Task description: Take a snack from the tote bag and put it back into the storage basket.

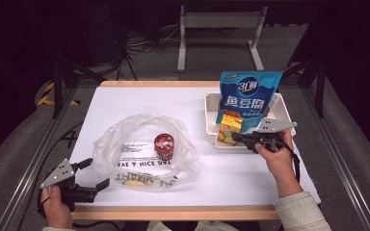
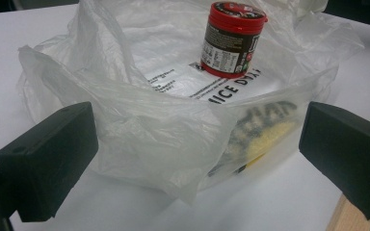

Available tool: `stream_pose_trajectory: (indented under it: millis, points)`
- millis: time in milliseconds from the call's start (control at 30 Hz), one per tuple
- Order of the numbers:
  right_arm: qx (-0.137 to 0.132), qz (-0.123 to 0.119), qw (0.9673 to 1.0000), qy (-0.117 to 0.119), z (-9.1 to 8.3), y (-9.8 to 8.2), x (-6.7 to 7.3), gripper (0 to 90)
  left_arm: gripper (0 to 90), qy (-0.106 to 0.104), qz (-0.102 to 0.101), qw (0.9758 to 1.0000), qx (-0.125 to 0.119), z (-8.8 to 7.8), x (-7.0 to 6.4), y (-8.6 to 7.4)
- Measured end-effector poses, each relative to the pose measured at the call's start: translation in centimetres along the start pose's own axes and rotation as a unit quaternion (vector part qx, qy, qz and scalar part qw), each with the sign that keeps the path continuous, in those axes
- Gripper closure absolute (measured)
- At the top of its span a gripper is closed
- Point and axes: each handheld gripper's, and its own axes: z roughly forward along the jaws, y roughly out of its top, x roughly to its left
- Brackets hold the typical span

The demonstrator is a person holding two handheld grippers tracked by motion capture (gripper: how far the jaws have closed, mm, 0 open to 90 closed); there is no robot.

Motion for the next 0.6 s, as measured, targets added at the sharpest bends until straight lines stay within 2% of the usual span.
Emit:
stream_pose_trajectory:
  millis: [600]
  points:
    - [0.035,0.019,0.9991,-0.013,1.8,-2.3,-1.1,90.0,0.6,0.000,0.000,1.0000,0.001,0.0,0.0,0.0]
